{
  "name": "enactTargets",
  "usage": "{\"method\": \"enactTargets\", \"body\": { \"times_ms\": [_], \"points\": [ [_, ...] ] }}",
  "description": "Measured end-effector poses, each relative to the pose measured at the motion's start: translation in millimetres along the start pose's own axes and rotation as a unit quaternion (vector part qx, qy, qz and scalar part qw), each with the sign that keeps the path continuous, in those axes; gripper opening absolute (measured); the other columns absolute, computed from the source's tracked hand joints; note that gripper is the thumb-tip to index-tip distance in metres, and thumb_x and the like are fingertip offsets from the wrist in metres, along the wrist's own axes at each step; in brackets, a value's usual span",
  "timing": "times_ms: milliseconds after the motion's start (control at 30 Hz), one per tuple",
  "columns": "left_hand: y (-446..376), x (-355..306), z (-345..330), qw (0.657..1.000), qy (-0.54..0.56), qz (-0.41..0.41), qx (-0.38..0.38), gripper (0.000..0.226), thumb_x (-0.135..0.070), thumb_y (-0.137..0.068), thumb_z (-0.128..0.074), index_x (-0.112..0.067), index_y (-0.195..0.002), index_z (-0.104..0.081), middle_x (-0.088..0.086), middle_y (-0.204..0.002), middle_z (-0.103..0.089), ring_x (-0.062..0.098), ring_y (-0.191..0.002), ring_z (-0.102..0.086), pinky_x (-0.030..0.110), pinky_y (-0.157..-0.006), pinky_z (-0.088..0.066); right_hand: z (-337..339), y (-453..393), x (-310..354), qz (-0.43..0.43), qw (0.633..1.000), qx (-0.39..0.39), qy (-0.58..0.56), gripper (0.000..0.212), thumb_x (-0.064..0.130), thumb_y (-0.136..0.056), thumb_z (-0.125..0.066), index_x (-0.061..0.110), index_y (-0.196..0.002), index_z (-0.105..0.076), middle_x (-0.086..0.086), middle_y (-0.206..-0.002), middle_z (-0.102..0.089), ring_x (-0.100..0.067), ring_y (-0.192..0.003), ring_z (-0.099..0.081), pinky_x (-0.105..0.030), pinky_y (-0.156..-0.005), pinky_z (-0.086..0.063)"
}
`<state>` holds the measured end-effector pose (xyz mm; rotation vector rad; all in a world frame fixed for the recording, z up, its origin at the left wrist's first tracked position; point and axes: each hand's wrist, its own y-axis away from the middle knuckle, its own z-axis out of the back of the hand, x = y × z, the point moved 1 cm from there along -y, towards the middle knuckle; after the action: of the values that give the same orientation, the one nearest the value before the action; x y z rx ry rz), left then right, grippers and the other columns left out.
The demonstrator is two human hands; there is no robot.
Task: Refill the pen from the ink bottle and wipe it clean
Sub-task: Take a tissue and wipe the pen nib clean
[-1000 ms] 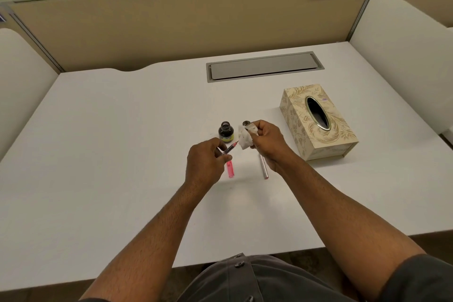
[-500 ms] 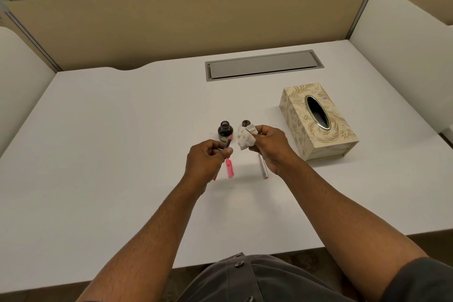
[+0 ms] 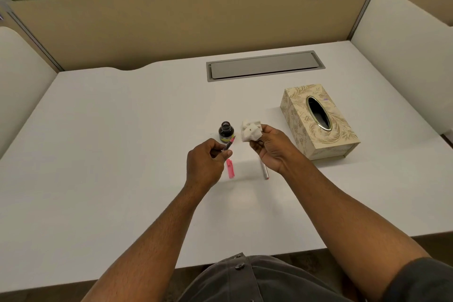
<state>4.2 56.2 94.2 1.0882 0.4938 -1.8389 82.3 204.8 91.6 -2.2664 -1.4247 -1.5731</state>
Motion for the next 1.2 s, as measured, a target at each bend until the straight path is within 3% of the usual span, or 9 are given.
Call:
{"method": "enactTargets", "body": {
  "times_ms": [167, 367, 500, 567, 733, 867, 1000, 1100, 1200],
  "points": [
    [3, -4, -2, 0.999, 0.002, -0.029, -0.037, 0.009, -0.021, -0.079, -0.077, -0.018, -0.083, -0.069, -0.015, -0.068, -0.063, -0.004, -0.063, -0.057, 0.004, -0.055, -0.038, -1, 0, -7, -0.008, 1.0, 0.01, 0.013, 0.017, -0.007, -0.091, -0.055, 0.006, -0.095, -0.064, -0.01, -0.089, -0.067, -0.015, -0.073, -0.06, -0.015, -0.056, -0.052],
    [-1, 0, -3, 0.996, -0.025, -0.053, -0.068, 0.017, -0.016, -0.075, -0.079, -0.021, -0.077, -0.063, -0.006, -0.075, -0.066, 0.012, -0.072, -0.061, 0.026, -0.065, -0.048, -2, 6, -12, -0.016, 0.999, 0.019, 0.044, 0.016, -0.006, -0.09, -0.057, 0.006, -0.096, -0.065, -0.01, -0.09, -0.068, -0.014, -0.073, -0.061, -0.017, -0.061, -0.051],
    [0, 4, -6, 0.986, -0.087, -0.113, -0.088, 0.02, -0.012, -0.073, -0.08, -0.018, -0.074, -0.061, -0.007, -0.073, -0.059, 0.014, -0.071, -0.055, 0.028, -0.065, -0.044, -7, 10, -17, -0.032, 0.998, 0.022, 0.049, 0.015, -0.006, -0.09, -0.057, 0.004, -0.098, -0.066, -0.01, -0.087, -0.069, -0.015, -0.07, -0.062, -0.018, -0.06, -0.053],
    [2, 6, -6, 0.965, -0.152, -0.18, -0.119, 0.022, -0.009, -0.071, -0.08, -0.014, -0.071, -0.058, -0.003, -0.069, -0.056, 0.017, -0.068, -0.048, 0.033, -0.062, -0.04, -11, 11, -17, -0.047, 0.998, 0.02, 0.037, 0.015, -0.006, -0.089, -0.058, 0.002, -0.099, -0.066, -0.01, -0.084, -0.07, -0.015, -0.068, -0.064, -0.017, -0.058, -0.053],
    [10, 2, -2, 0.873, -0.306, -0.326, -0.194, 0.026, 0.011, -0.064, -0.071, -0.011, -0.069, -0.056, 0.003, -0.062, -0.046, 0.023, -0.061, -0.039, 0.029, -0.06, -0.025, -17, 14, -16, -0.114, 0.993, 0.002, -0.036, 0.01, -0.007, -0.086, -0.06, 0.0, -0.085, -0.067, -0.01, -0.072, -0.068, -0.008, -0.046, -0.061, -0.014, -0.046, -0.049],
    [10, 6, 0, 0.841, -0.351, -0.353, -0.211, 0.031, 0.017, -0.061, -0.065, -0.01, -0.072, -0.057, 0.006, -0.063, -0.044, 0.026, -0.061, -0.039, 0.03, -0.06, -0.024, -16, 10, -17, -0.123, 0.99, -0.008, -0.073, 0.009, -0.005, -0.088, -0.059, -0.001, -0.089, -0.067, -0.012, -0.081, -0.067, -0.014, -0.065, -0.06, -0.014, -0.046, -0.049],
    [11, 9, 3, 0.869, -0.314, -0.317, -0.214, 0.027, 0.011, -0.066, -0.069, -0.01, -0.066, -0.053, 0.005, -0.063, -0.045, 0.025, -0.06, -0.039, 0.031, -0.056, -0.028, -7, 6, -12, -0.077, 0.995, -0.033, -0.053, 0.017, -0.007, -0.09, -0.054, 0.004, -0.083, -0.065, -0.009, -0.074, -0.065, -0.009, -0.053, -0.06, -0.016, -0.052, -0.051],
    [10, 10, 1, 0.917, -0.229, -0.263, -0.192, 0.021, -0.004, -0.074, -0.075, -0.01, -0.069, -0.056, 0.004, -0.067, -0.052, 0.023, -0.064, -0.044, 0.034, -0.054, -0.038, 0, 7, -15, -0.053, 0.996, -0.001, 0.068, 0.018, -0.006, -0.09, -0.056, 0.009, -0.09, -0.066, -0.007, -0.081, -0.068, -0.014, -0.068, -0.061, -0.021, -0.064, -0.05],
    [8, 9, -4, 0.954, -0.16, -0.209, -0.141, 0.014, -0.013, -0.078, -0.074, -0.013, -0.077, -0.06, -0.002, -0.072, -0.055, 0.018, -0.071, -0.047, 0.029, -0.058, -0.039, -2, 11, -18, -0.056, 0.99, 0.051, 0.116, 0.023, -0.008, -0.091, -0.053, 0.009, -0.092, -0.068, -0.007, -0.085, -0.07, -0.014, -0.072, -0.063, -0.021, -0.065, -0.052]
  ]
}}
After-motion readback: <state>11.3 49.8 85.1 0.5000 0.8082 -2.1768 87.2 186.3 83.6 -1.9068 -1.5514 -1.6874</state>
